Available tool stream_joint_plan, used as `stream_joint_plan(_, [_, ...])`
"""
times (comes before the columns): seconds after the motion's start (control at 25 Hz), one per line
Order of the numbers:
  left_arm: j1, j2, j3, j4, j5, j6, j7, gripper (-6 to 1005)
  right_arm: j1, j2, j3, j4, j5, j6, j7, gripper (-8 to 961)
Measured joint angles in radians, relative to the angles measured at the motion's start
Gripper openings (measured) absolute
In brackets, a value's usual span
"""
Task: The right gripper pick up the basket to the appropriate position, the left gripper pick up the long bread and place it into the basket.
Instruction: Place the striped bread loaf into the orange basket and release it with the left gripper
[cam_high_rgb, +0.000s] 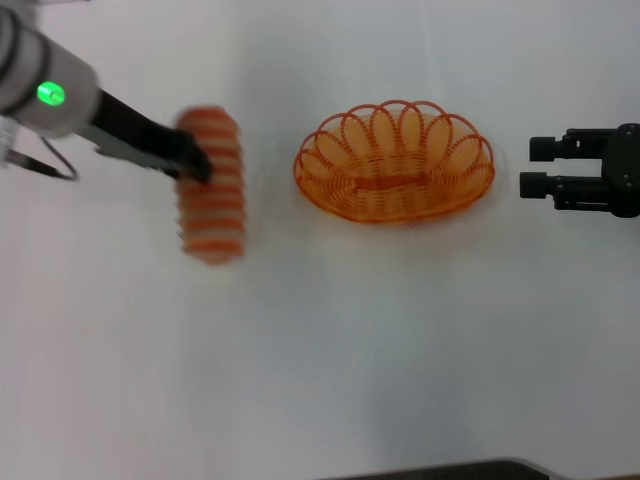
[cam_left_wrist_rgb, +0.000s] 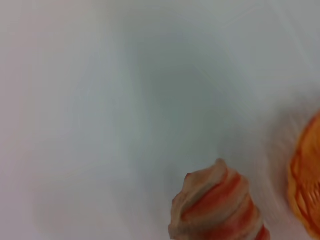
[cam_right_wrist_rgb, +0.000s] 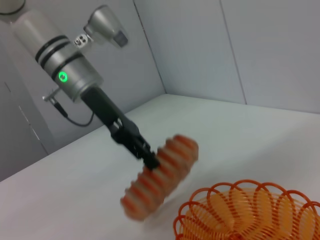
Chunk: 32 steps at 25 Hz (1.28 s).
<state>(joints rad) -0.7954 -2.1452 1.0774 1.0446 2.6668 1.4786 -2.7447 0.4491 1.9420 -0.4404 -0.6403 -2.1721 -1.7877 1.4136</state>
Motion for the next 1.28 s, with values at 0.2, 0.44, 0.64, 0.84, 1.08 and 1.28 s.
stream_joint_plan(0.2, [0.002, 0.039, -0.136, 0.017, -0.026, -0.009, 0.087, 313, -0.011, -0.005, 0.003, -0.006, 0.0, -0.009, 0.007, 643])
stream_joint_plan(0.44, [-0.041, 0.036, -0.205, 0.023, -0.199, -0.018, 0.36, 264, -0.014, -0.004, 0.003, -0.003, -0.002, -0.012, 0.009, 641])
stream_joint_plan(0.64, [-0.125, -0.009, -0.129, 0.006, -0.245, -0.042, 0.624, 235, -0.014, 0.0, -0.002, 0.004, -0.005, -0.013, 0.01, 641])
stream_joint_plan(0.84, [-0.15, -0.016, 0.002, 0.004, -0.271, -0.061, 0.749, 211, -0.025, 0.009, -0.002, 0.005, -0.005, -0.013, 0.01, 641])
stream_joint_plan(1.08, [-0.165, -0.016, 0.165, 0.023, -0.278, -0.117, 0.883, 174, -0.029, 0.019, -0.001, 0.008, -0.005, -0.013, 0.01, 641])
stream_joint_plan(1.28, [-0.215, -0.015, 0.314, 0.008, -0.257, -0.195, 0.936, 126, -0.029, 0.032, -0.001, 0.011, -0.005, -0.013, 0.01, 641])
